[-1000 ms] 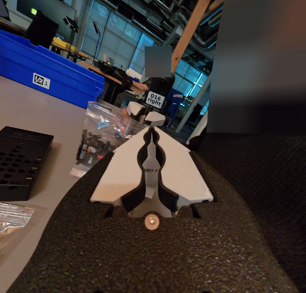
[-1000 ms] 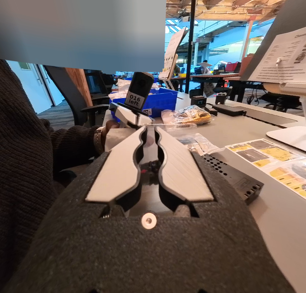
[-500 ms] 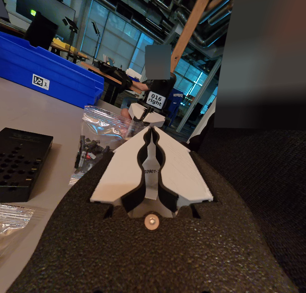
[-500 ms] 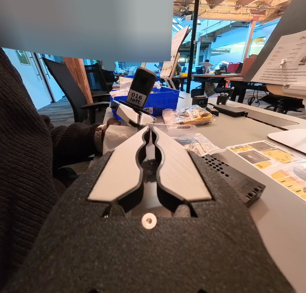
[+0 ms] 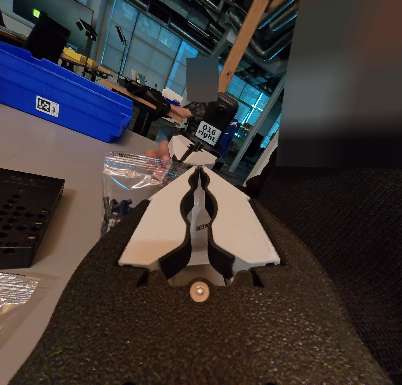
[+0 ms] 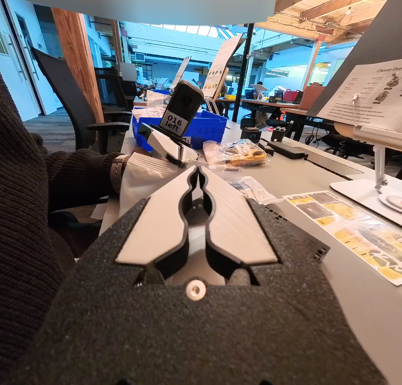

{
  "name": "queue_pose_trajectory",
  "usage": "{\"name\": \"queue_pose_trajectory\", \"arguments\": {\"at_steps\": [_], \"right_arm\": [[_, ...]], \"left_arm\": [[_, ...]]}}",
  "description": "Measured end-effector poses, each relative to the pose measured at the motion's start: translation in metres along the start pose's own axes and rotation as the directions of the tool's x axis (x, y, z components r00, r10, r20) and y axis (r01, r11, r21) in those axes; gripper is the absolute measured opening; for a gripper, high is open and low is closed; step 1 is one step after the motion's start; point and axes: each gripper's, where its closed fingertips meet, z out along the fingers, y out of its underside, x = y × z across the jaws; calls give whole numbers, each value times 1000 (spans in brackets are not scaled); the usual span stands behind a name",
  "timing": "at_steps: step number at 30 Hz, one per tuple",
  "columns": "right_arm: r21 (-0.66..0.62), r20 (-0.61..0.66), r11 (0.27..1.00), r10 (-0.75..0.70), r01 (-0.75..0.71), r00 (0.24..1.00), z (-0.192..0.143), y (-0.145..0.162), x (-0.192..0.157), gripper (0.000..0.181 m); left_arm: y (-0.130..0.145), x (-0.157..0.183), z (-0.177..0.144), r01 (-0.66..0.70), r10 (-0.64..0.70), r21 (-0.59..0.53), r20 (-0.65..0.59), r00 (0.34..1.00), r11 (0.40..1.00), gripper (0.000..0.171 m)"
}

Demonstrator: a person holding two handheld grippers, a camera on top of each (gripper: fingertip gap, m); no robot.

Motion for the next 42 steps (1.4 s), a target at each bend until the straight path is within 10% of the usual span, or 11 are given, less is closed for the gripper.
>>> {"name": "queue_pose_trajectory", "arguments": {"at_steps": [27,42], "right_arm": [[7,168,975,220,-224,961,-2,-5,-15,27],[-7,162,980,198,-199,967,-1,-2,-13,10]], "left_arm": [[-2,1,-1,-6,6,9,-1,1000,1000,0],[-2,0,-1,0,0,12,3,1000,1000,0]]}}
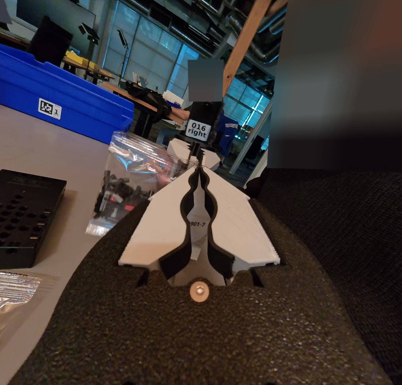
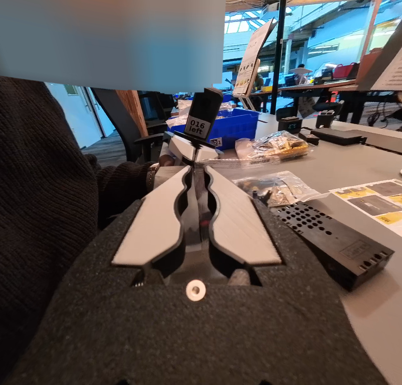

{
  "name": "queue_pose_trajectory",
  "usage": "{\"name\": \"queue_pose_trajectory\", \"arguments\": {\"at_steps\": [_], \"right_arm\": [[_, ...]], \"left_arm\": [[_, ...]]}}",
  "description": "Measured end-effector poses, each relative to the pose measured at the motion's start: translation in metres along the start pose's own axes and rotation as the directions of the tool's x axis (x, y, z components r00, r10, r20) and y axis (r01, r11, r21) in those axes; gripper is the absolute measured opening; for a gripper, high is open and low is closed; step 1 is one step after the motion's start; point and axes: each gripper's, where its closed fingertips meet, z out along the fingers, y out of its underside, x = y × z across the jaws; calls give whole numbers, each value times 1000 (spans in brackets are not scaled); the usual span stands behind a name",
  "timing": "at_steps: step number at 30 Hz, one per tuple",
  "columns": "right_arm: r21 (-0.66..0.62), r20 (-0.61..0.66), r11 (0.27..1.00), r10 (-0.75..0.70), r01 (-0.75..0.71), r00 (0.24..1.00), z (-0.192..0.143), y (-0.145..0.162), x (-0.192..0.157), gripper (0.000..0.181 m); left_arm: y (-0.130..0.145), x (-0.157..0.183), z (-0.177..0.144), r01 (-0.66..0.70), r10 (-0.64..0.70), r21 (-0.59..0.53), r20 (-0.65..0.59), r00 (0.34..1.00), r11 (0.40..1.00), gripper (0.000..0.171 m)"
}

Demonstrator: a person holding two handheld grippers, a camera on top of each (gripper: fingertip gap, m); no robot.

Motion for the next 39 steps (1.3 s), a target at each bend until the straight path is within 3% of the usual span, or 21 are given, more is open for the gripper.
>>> {"name": "queue_pose_trajectory", "arguments": {"at_steps": [8,14,18,21,24,31,39], "right_arm": [[-10,50,999,52,-52,997,-1,0,-3,0],[-5,-30,998,59,-59,998,-8,-2,15,0],[33,36,997,66,-67,997,-6,-6,0,0],[35,61,997,72,-75,995,-2,-5,-6,24],[28,62,997,74,-76,995,0,-4,-7,31],[5,8,1000,8,-8,1000,6,1,-5,18],[-16,164,988,156,-155,974,4,0,-18,11]], "left_arm": [[0,0,0,4,-4,0,0,1000,1000,0],[-1,4,-1,-4,4,3,-26,1000,1000,0],[-2,-1,-2,-5,5,9,4,1000,1000,0],[-2,-2,-2,0,-1,12,8,1000,1000,0],[-2,-3,-2,-11,10,12,20,1000,1000,0],[-1,4,1,-4,4,11,-18,1000,1000,0],[3,16,3,2,-3,-8,-94,996,1000,0]]}}
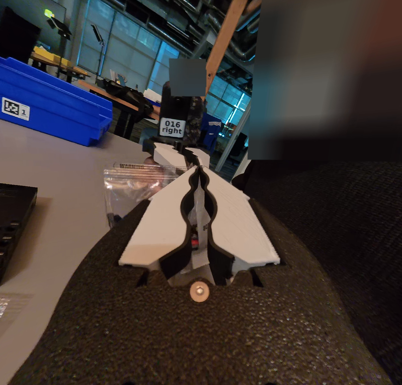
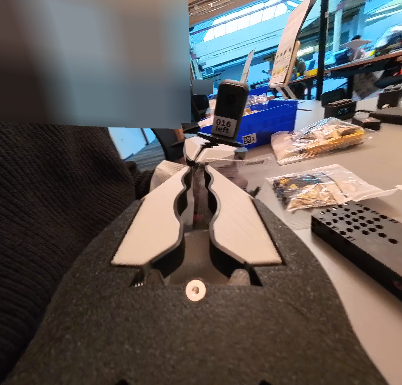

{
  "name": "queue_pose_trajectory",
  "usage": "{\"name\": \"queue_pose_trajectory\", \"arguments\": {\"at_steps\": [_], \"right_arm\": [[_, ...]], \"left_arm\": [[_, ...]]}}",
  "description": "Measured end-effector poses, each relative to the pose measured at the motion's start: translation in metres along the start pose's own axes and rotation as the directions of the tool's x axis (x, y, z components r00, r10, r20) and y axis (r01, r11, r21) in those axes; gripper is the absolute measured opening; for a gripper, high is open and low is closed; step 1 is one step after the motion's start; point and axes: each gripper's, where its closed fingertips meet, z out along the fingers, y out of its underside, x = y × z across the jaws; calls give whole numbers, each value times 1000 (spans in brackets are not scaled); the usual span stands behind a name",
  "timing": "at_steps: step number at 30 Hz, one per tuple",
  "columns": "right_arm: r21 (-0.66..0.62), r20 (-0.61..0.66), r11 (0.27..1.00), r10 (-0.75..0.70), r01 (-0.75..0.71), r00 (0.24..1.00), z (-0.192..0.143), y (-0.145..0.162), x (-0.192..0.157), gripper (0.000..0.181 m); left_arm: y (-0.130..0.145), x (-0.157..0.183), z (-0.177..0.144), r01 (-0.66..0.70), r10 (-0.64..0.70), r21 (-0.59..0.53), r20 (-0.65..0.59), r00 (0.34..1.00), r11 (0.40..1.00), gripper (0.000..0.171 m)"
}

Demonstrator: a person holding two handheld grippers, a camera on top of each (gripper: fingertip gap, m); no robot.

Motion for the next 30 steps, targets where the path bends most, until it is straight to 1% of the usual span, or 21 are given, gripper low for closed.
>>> {"name": "queue_pose_trajectory", "arguments": {"at_steps": [5,17,19,20,24,27,28,30], "right_arm": [[-3,89,995,104,-104,991,-1,0,-8,11],[-10,141,978,206,-207,968,-2,0,-12,11],[9,152,975,218,-221,964,-4,-4,-12,7],[23,152,973,224,-230,963,-6,-6,-10,0],[49,121,969,235,-242,964,-10,-10,-2,0],[57,91,976,204,-209,975,-10,-10,0,1],[58,76,980,188,-192,979,-10,-9,1,3],[49,29,988,147,-149,989,-8,-6,5,18]], "left_arm": [[2,8,2,13,-13,-11,-49,999,1000,0],[3,11,2,32,-33,-14,-80,996,999,0],[1,12,1,37,-37,-7,-88,995,999,0],[1,11,0,41,-41,-4,-81,996,999,0],[1,7,-1,48,-48,-3,-64,997,999,0],[0,5,-2,46,-46,2,-53,998,999,0],[-1,5,-2,46,-46,4,-52,998,999,0],[0,6,-2,45,-45,2,-56,997,999,0]]}}
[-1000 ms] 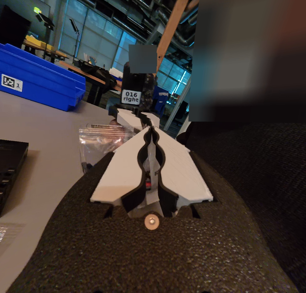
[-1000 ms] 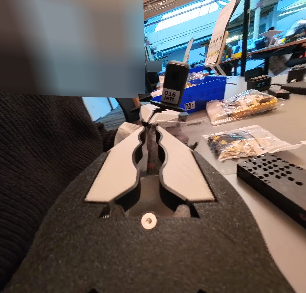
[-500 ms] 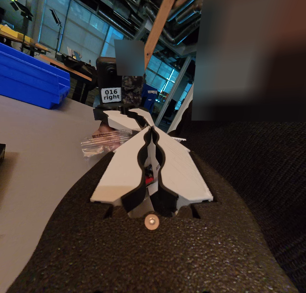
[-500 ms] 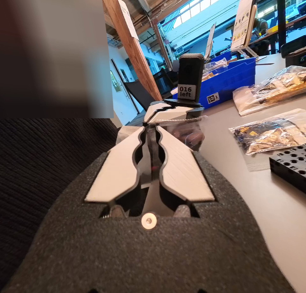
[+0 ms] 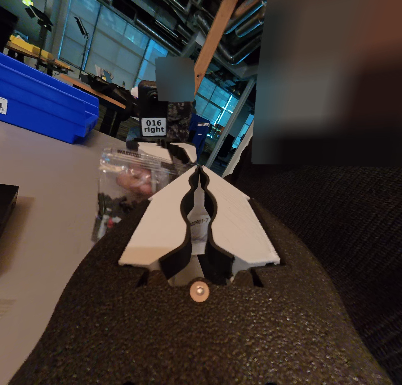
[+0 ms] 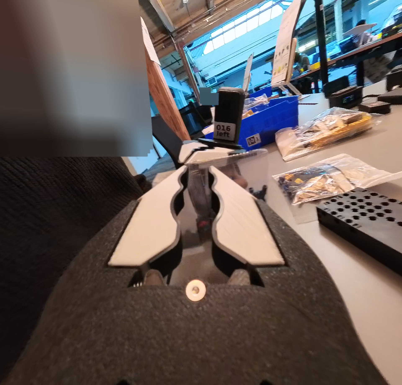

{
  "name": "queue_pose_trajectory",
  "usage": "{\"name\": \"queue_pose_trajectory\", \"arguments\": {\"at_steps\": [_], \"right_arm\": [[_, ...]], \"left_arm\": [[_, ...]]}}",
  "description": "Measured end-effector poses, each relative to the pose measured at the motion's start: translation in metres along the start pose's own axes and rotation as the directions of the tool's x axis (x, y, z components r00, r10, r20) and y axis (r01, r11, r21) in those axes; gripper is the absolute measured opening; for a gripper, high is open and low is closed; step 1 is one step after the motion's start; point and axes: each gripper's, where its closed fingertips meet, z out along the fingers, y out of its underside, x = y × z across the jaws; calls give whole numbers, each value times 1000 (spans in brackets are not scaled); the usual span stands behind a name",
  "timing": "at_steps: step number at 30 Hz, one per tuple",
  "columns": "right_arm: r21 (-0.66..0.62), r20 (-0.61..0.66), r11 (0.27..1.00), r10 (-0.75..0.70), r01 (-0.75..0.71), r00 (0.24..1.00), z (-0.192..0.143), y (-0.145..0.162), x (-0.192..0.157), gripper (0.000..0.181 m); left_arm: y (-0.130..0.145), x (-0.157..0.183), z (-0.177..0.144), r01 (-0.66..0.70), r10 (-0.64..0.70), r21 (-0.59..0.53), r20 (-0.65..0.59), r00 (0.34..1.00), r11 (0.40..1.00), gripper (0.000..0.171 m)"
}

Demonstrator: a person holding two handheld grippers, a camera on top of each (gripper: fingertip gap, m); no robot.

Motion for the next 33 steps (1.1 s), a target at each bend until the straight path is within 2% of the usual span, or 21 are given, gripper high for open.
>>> {"name": "queue_pose_trajectory", "arguments": {"at_steps": [5,9,13,16,20,23,26,29,33], "right_arm": [[-9,-30,997,-74,73,997,2,1,0,19],[2,-37,994,-111,111,993,0,-3,0,0],[-5,-63,995,-102,102,993,-2,-3,6,0],[-22,-92,989,-149,147,985,0,-2,8,0],[-22,-176,981,-195,195,965,-5,-7,19,0],[-82,-293,948,-317,307,902,-8,-6,32,0],[-201,-391,887,-461,415,797,-8,0,45,0],[-250,-446,836,-547,488,709,-8,-3,49,0],[-295,-494,790,-607,537,623,-12,-7,54,0]], "left_arm": [[0,0,0,3,-3,0,1,1000,1000,0],[0,-2,-1,6,-6,4,10,1000,1000,0],[1,-2,0,9,-9,-7,11,1000,1000,0],[1,-4,0,14,-14,-1,17,1000,1000,0],[-8,-19,-7,32,-37,52,97,995,998,0],[-18,-31,-15,32,-52,119,165,985,992,1],[-23,-42,-22,39,-76,162,230,970,986,11],[-20,-55,-24,73,-117,160,288,950,984,22],[-13,-61,-22,135,-171,139,298,939,981,25]]}}
